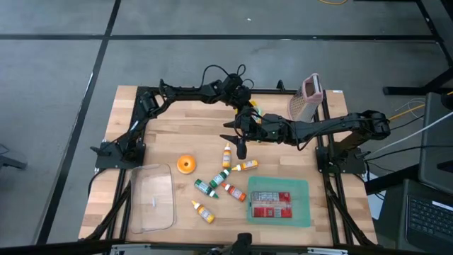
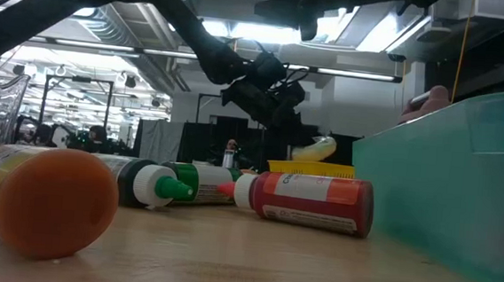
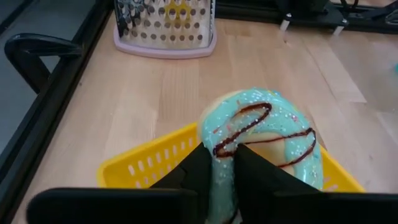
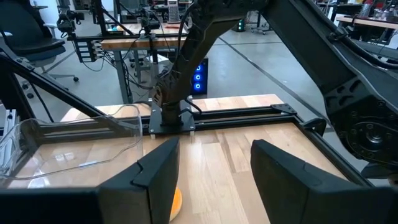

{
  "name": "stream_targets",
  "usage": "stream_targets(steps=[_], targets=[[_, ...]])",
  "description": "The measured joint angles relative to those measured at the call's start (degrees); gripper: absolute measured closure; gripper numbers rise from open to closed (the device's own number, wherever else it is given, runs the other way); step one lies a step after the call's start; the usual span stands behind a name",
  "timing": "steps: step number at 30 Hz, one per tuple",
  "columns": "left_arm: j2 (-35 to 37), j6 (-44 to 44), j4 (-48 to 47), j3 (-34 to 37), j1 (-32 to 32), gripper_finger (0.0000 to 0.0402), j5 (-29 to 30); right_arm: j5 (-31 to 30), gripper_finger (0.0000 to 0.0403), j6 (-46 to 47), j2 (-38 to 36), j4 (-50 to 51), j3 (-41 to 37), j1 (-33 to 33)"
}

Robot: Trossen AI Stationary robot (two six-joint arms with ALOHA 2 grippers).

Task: Pick & Place Food Item
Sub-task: Stack the top green donut on top of the pink donut in the yellow bin

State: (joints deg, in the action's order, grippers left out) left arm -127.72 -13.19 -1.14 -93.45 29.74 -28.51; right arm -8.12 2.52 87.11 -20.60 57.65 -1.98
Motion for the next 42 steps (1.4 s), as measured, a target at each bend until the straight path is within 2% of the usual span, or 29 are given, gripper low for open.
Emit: stream_targets(steps=[9,15,18,25,28,34,42], targets=[[0.0,0.1,0.0,0.0,0.0,0.0285,0.0,0.0,0.0207,0.0,0.0,0.0,0.0,0.0],[0.0,0.5,-0.4,0.0,0.0,0.0271,-0.1,0.0,0.0207,0.0,0.0,0.0,0.0,0.0],[0.0,1.0,-0.4,0.0,0.0,0.0283,0.0,0.0,0.0207,0.0,0.0,0.0,0.0,0.0],[0.1,1.3,-1.5,0.0,0.0,0.0353,0.0,0.0,0.0207,0.0,0.0,0.6,0.0,0.0],[0.1,-0.5,-7.2,-2.4,0.0,0.0370,0.5,0.2,0.0207,0.8,0.0,1.1,0.0,0.0],[0.3,-4.2,-16.3,-6.2,-0.1,0.0361,3.5,0.2,0.0207,0.9,0.0,1.9,0.0,-0.5],[0.3,-4.9,-17.1,-6.5,0.0,0.0357,3.5,0.1,0.0207,0.1,0.0,1.8,0.0,-1.7]])
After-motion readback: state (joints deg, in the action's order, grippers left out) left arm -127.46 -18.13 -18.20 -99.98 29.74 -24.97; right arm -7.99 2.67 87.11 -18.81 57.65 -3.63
